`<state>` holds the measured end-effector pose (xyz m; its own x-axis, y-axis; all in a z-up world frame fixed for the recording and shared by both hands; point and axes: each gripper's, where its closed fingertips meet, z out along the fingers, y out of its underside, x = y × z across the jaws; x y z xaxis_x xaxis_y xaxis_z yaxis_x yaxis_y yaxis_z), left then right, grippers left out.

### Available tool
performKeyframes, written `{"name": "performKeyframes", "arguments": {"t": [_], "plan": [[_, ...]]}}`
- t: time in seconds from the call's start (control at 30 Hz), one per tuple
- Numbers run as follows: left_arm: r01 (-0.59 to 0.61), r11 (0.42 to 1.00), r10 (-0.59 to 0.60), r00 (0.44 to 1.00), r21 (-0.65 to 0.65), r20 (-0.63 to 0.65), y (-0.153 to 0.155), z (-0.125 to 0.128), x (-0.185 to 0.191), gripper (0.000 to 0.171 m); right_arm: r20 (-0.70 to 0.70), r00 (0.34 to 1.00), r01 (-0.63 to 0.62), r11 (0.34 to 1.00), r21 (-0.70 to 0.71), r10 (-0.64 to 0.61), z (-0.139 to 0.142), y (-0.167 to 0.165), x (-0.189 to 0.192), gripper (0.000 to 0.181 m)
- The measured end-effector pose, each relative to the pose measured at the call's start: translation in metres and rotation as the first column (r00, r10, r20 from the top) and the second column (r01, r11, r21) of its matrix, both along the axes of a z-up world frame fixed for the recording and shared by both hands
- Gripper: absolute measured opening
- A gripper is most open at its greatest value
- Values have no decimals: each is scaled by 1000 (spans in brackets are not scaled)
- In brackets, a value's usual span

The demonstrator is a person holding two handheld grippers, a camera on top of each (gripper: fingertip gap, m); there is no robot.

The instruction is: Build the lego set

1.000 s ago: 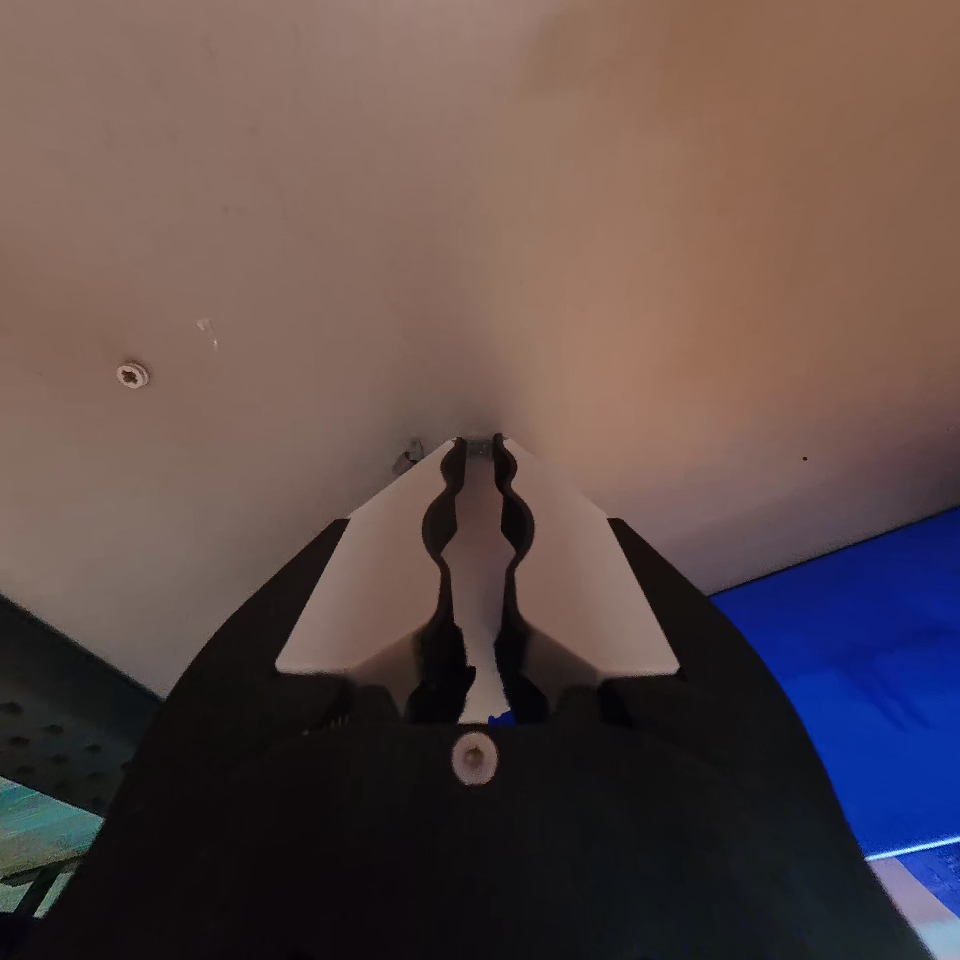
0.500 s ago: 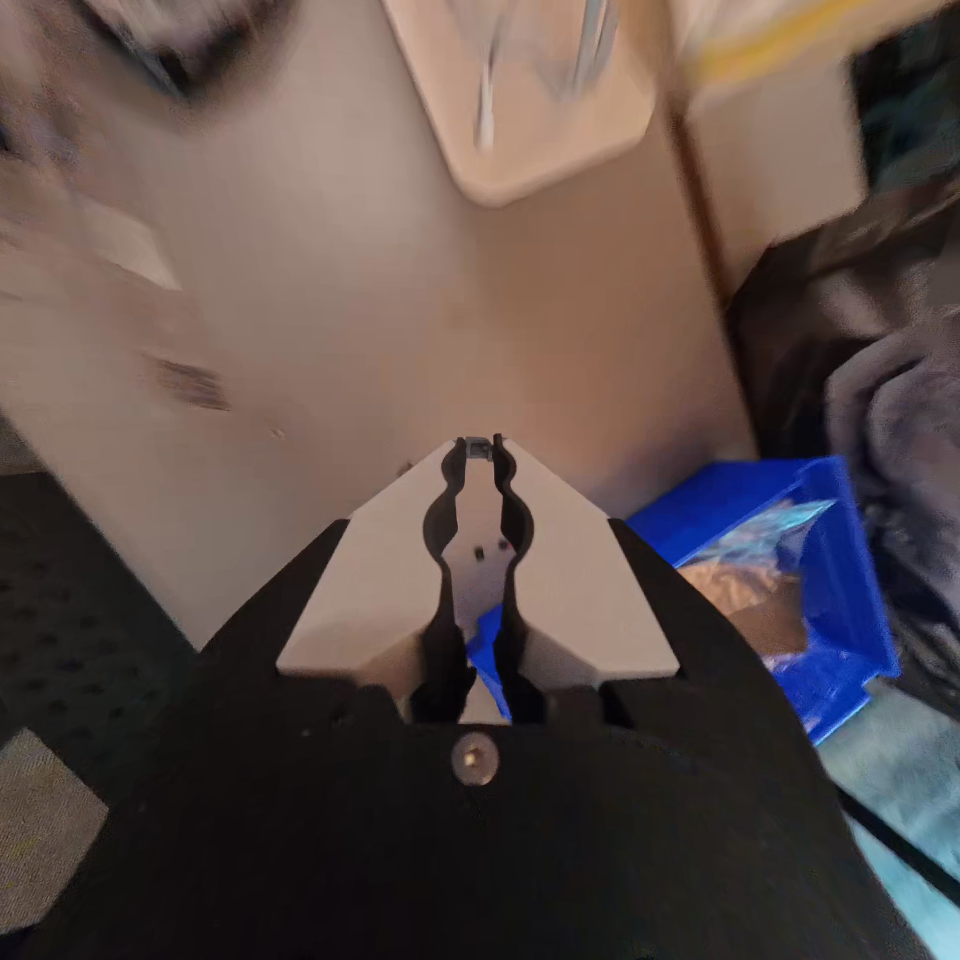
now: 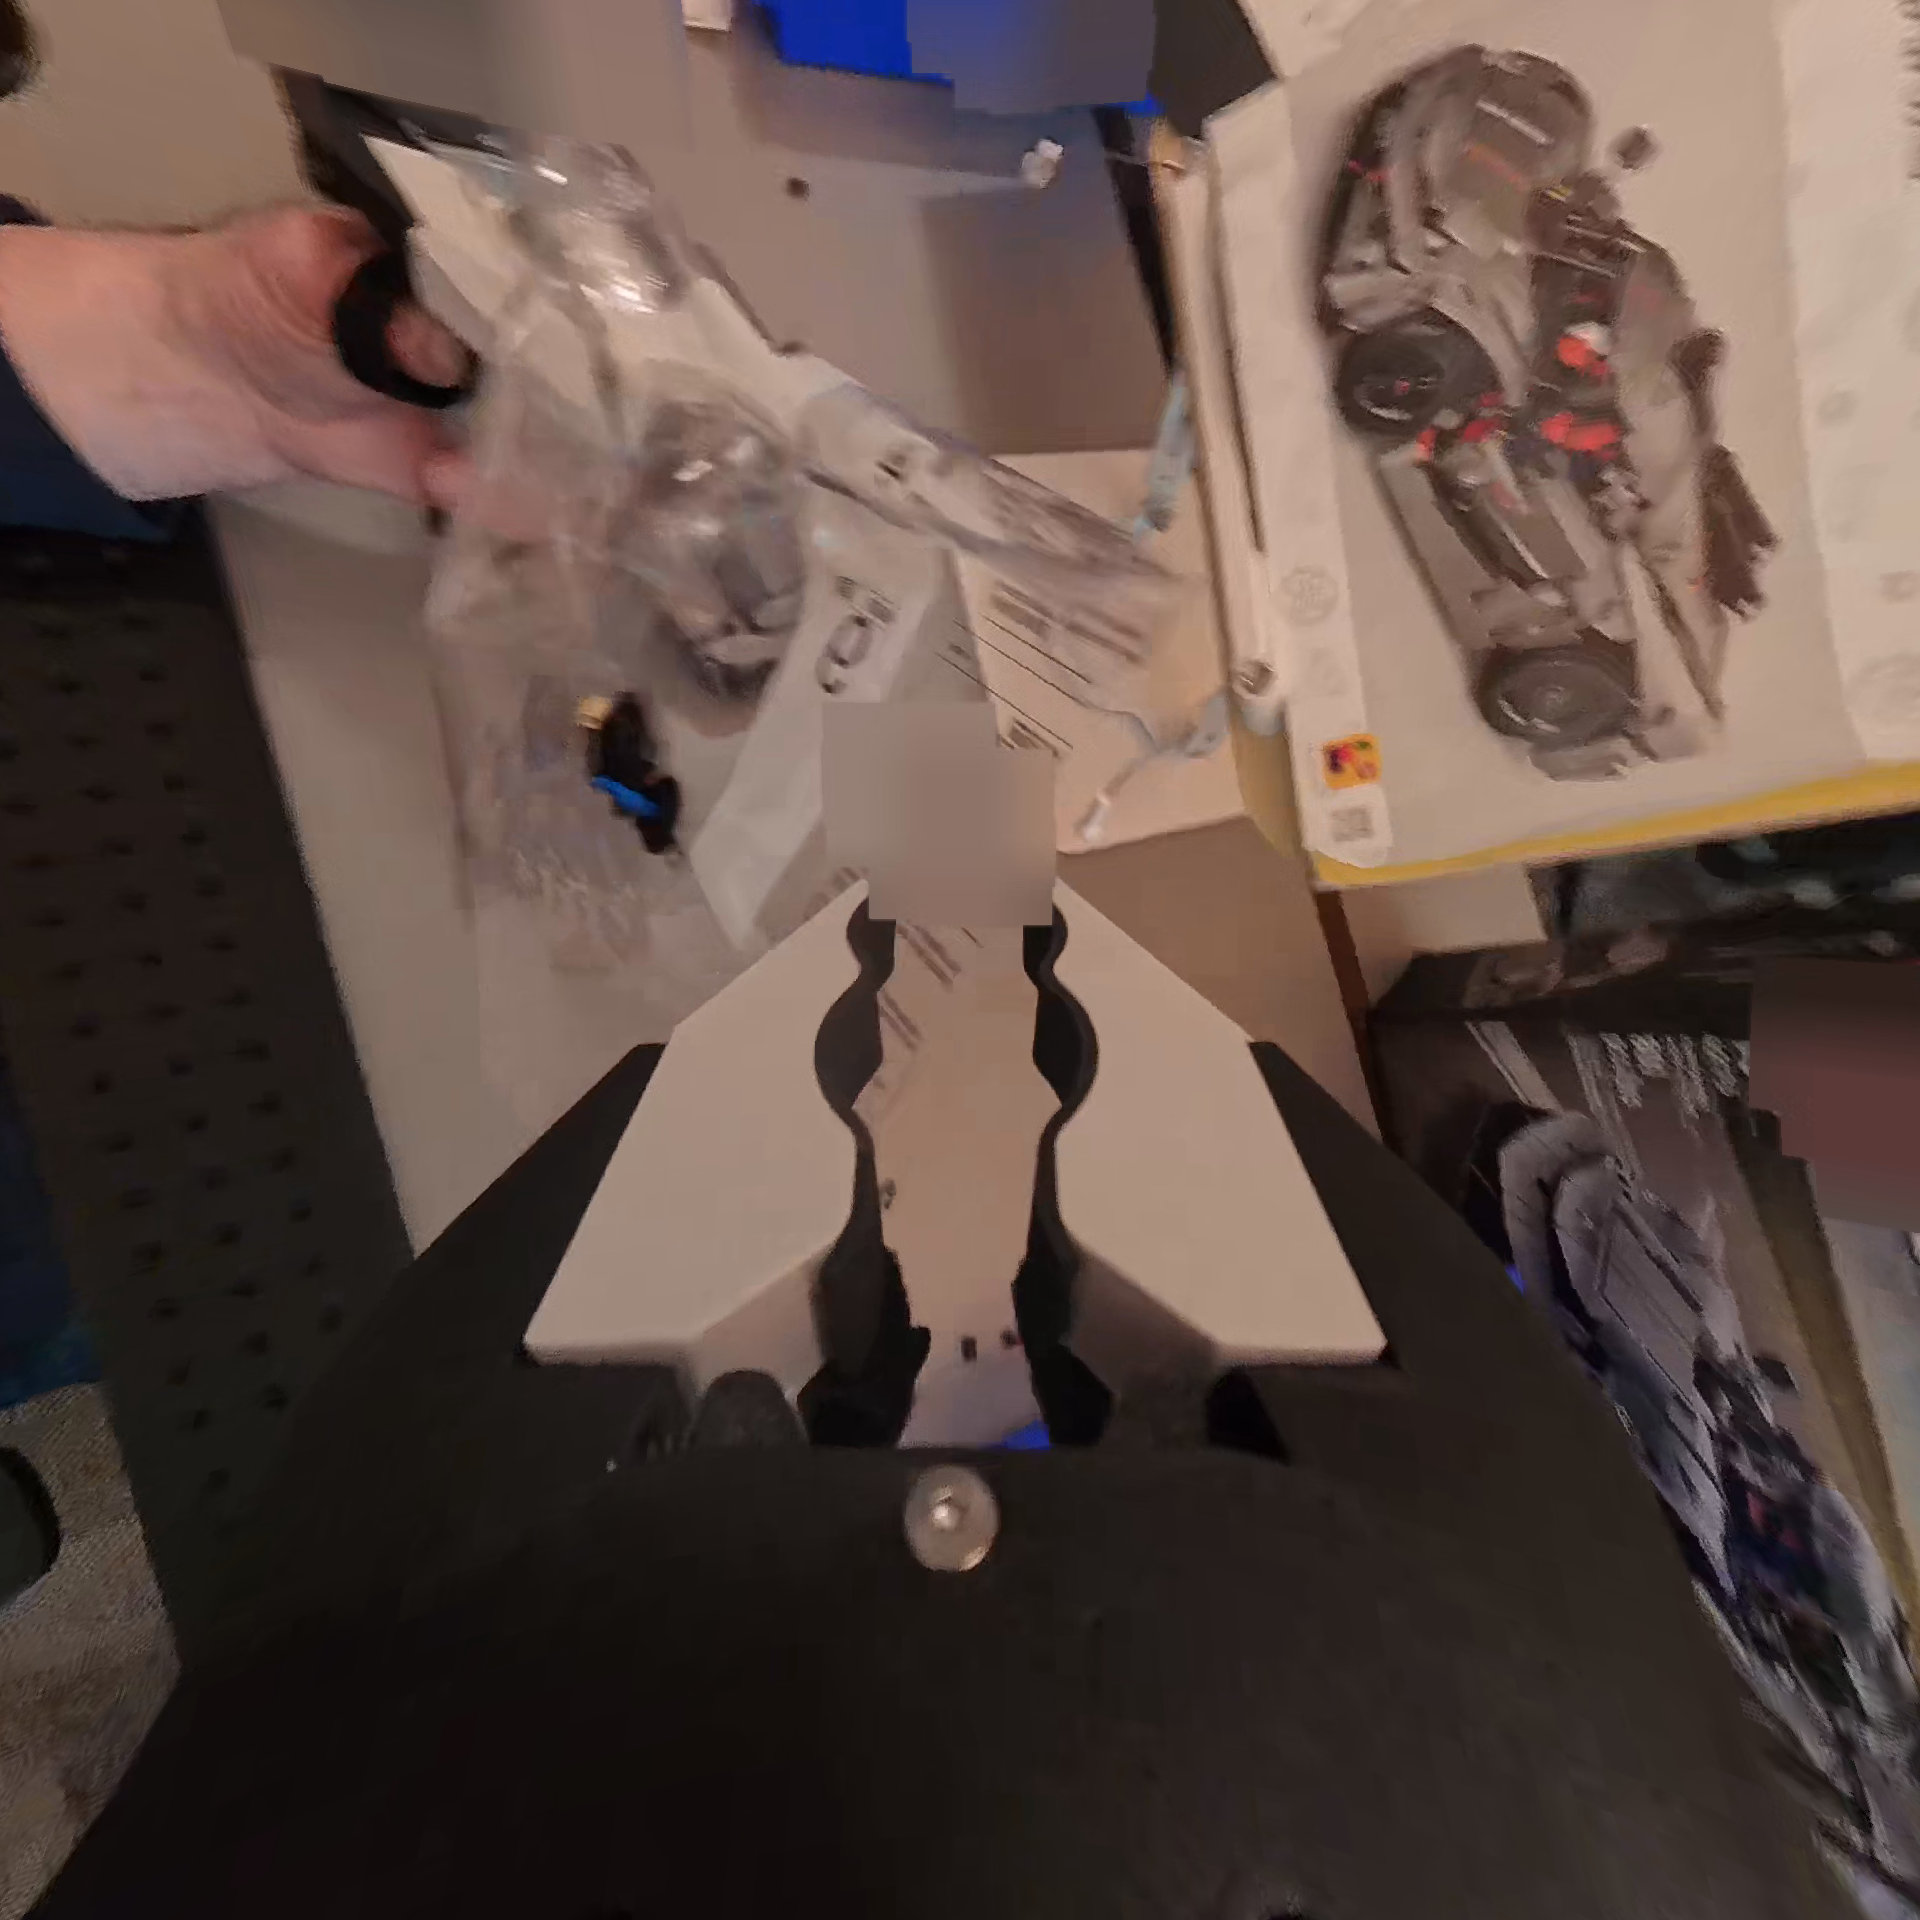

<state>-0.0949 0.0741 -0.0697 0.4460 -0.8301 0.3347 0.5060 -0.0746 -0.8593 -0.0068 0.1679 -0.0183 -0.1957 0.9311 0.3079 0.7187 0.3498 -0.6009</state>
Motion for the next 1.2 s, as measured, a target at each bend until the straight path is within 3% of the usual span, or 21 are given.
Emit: {"name": "performKeyframes", "arguments": {"t": [0.1,0.23,0.37,0.5,0.7,0.97,1.1,1.2], "plan": [[-3,1000,3,1000,5,7,-1,2,-2,0,67,989,133,990,38,-136,-13,39,25,23],[-6,1000,6,1000,10,11,-1,4,-3,0,399,846,334,935,118,-353,-93,94,82,31],[-7,1000,6,1000,13,6,-2,4,-2,0,606,683,428,896,121,-408,-179,111,112,32],[-10,1000,10,1000,7,5,-1,2,-3,0,703,581,449,882,145,-411,-232,126,131,33],[-7,1000,7,1000,3,-5,1,1,-2,0,745,501,508,847,158,-440,-247,145,144,29],[-5,1000,5,1000,0,-7,1,0,-1,0,811,418,541,829,141,-410,-257,145,150,27],[-3,1000,3,1000,2,-5,1,0,-1,0,826,405,541,831,129,-392,-260,144,153,23],[-3,1000,3,1000,4,-4,0,1,-1,0,823,435,547,833,81,-365,-261,141,148,13]]}}
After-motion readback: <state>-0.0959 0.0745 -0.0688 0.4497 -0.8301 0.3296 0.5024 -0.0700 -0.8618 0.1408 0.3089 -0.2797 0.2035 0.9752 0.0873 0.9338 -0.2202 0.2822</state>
